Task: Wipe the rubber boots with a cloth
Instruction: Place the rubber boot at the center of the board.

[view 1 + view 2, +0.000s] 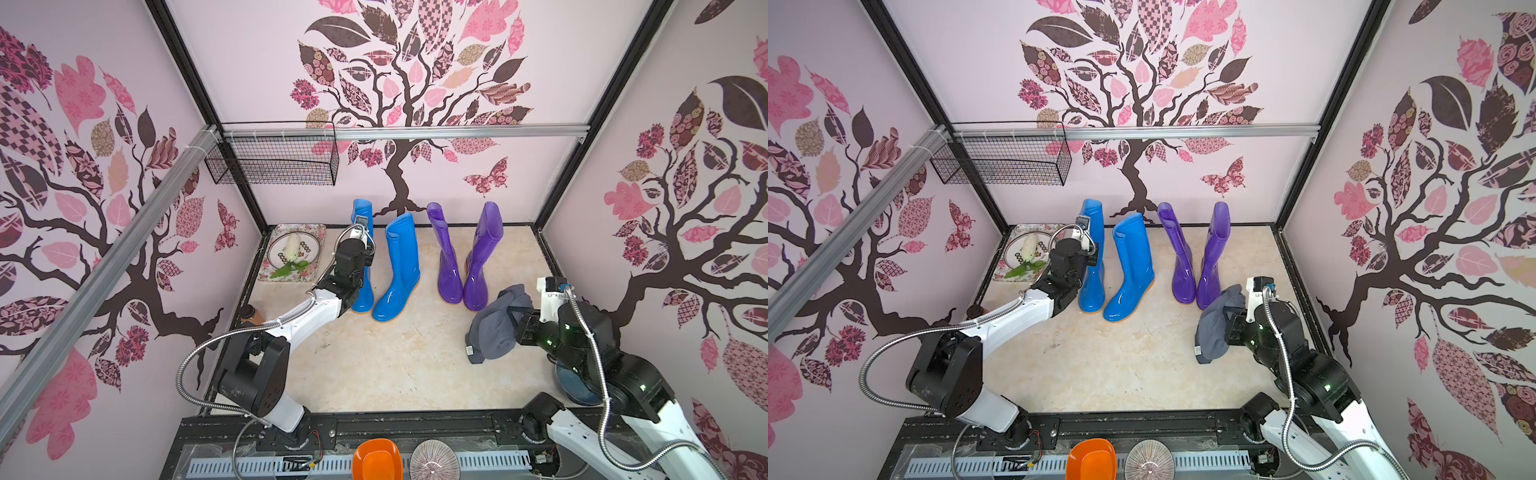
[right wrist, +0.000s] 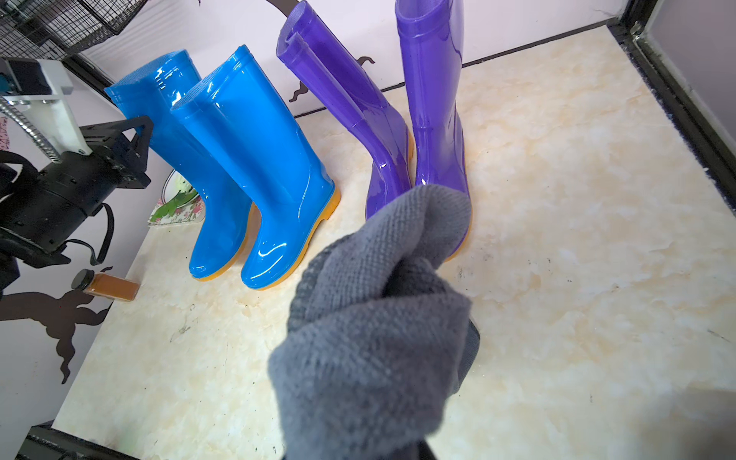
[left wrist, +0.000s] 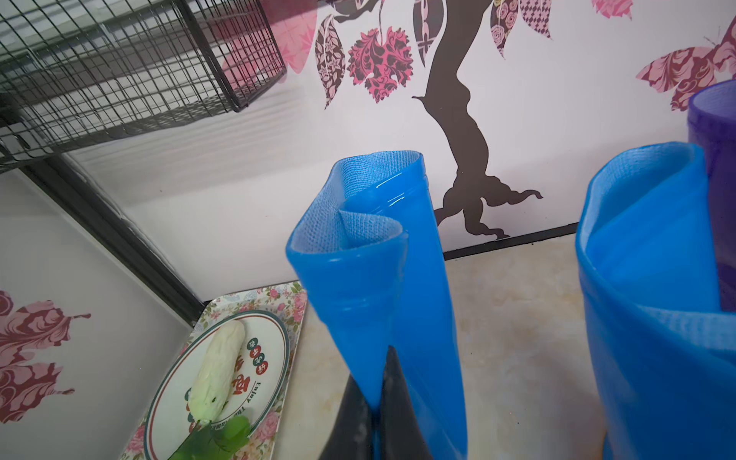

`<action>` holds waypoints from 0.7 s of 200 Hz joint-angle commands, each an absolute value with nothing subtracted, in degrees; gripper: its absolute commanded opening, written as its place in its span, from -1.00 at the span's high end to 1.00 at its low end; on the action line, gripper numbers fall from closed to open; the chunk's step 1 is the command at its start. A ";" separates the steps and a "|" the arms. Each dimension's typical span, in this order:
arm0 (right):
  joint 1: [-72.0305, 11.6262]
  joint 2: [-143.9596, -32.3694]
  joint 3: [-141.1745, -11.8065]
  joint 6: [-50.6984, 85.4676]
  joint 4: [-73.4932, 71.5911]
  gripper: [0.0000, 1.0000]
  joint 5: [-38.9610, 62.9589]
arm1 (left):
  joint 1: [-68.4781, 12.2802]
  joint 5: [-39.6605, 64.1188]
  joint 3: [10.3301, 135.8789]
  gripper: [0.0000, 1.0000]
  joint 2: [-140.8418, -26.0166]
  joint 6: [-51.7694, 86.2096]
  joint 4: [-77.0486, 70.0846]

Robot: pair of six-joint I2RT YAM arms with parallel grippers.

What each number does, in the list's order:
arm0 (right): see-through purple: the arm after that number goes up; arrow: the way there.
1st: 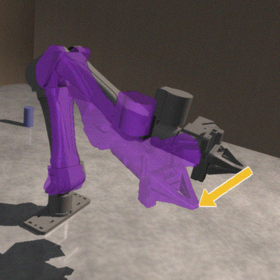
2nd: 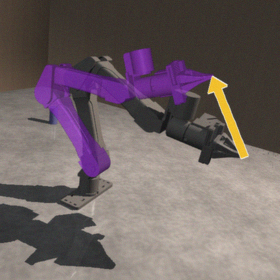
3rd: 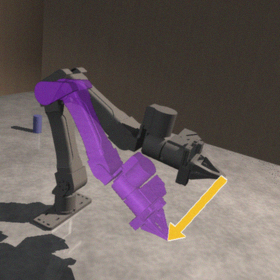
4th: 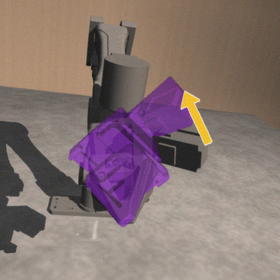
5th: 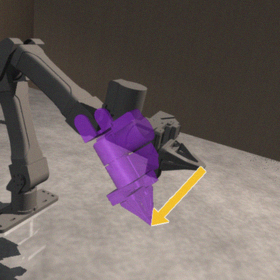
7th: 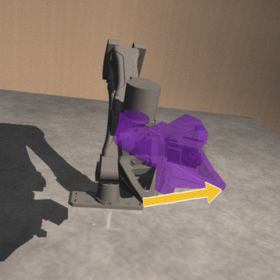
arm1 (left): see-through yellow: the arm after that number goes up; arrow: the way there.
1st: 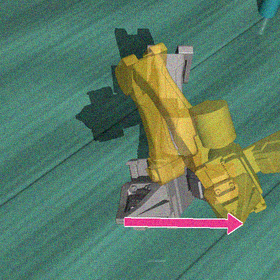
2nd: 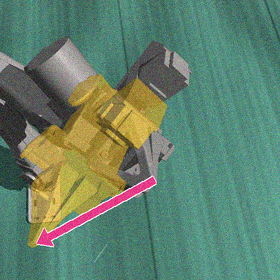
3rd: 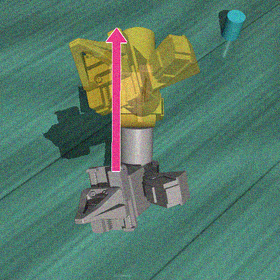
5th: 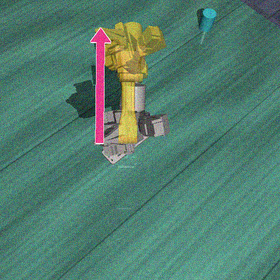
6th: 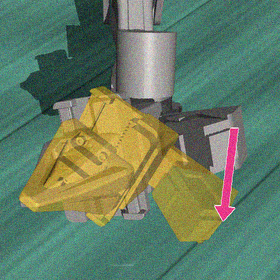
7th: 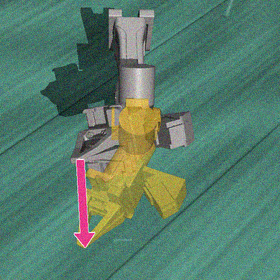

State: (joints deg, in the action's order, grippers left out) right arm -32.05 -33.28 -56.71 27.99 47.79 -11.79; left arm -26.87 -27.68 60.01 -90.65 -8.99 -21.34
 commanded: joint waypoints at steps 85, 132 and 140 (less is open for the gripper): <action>-31.99 -34.10 -53.97 27.66 43.42 1.00 -11.26 | -26.46 -23.70 58.89 1.00 -88.76 -3.49 -34.73; -31.99 -32.44 -52.64 28.26 44.44 1.00 -10.83 | -26.46 -21.82 54.84 1.00 -89.41 -6.70 -36.25; -32.06 -32.34 -52.75 28.23 45.02 1.00 -10.92 | -26.41 -22.99 54.67 1.00 -90.25 -6.90 -37.27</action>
